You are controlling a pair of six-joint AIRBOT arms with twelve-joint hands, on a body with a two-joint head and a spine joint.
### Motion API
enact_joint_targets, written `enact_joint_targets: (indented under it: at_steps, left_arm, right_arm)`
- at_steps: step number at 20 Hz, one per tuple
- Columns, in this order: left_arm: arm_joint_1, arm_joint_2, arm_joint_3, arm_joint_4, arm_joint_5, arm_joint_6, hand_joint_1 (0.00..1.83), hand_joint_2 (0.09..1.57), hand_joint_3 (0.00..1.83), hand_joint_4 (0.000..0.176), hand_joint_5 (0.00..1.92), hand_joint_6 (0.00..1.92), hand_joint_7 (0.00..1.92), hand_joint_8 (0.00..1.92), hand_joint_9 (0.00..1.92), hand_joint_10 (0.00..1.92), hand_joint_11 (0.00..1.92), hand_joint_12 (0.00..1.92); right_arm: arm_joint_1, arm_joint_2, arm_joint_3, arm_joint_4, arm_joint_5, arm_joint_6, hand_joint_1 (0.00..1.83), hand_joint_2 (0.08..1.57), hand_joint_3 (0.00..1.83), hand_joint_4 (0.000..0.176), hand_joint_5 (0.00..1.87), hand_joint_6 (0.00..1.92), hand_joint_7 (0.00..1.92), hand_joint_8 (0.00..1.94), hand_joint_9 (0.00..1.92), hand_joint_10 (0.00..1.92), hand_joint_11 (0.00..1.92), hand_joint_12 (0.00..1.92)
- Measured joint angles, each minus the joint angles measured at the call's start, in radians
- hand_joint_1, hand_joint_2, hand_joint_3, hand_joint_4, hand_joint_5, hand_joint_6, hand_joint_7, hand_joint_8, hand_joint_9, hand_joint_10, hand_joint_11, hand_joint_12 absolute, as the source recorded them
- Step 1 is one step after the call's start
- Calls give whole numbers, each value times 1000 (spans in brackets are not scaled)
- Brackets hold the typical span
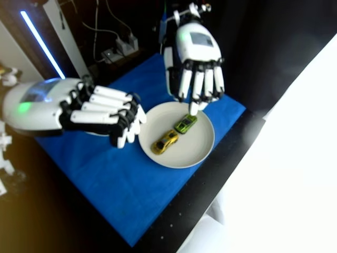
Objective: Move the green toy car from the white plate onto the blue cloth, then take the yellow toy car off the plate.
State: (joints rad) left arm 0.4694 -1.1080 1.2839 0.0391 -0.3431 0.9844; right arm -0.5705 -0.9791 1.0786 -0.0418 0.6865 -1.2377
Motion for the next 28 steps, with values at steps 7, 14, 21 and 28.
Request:
enact_joint_targets:
  at_steps: [7, 14, 21, 28]
  left_arm:
    - [0, -47, 38, -63, 50, 82, 976, 940, 0, 0, 548, 22, 548, 22, 383, 432, 0, 1460]
    - [0, -116, 110, -93, 108, 86, 1082, 952, 4, 0, 768, 49, 585, 932, 500, 1239, 336, 1708]
    - [12, -146, 148, -139, 119, 87, 1100, 962, 0, 0, 774, 54, 641, 691, 516, 1079, 303, 1593]
    - [26, -164, 169, -161, 130, 87, 1084, 956, 0, 0, 767, 58, 596, 774, 503, 1150, 329, 1627]
  right_arm:
    - [0, -1, 0, 4, 1, 0, 1048, 980, 3, 0, 419, 827, 432, 1203, 376, 1521, 256, 1921]
    - [0, -4, 4, 4, 1, -1, 1080, 996, 2, 0, 440, 733, 481, 1144, 449, 1465, 353, 1887]
    - [0, -10, 6, 5, 0, -1, 1059, 1001, 0, 0, 456, 745, 461, 1152, 417, 1484, 306, 1915]
    - [0, -12, 6, 5, 1, -1, 1036, 993, 0, 0, 530, 671, 483, 1081, 368, 1432, 200, 1921]
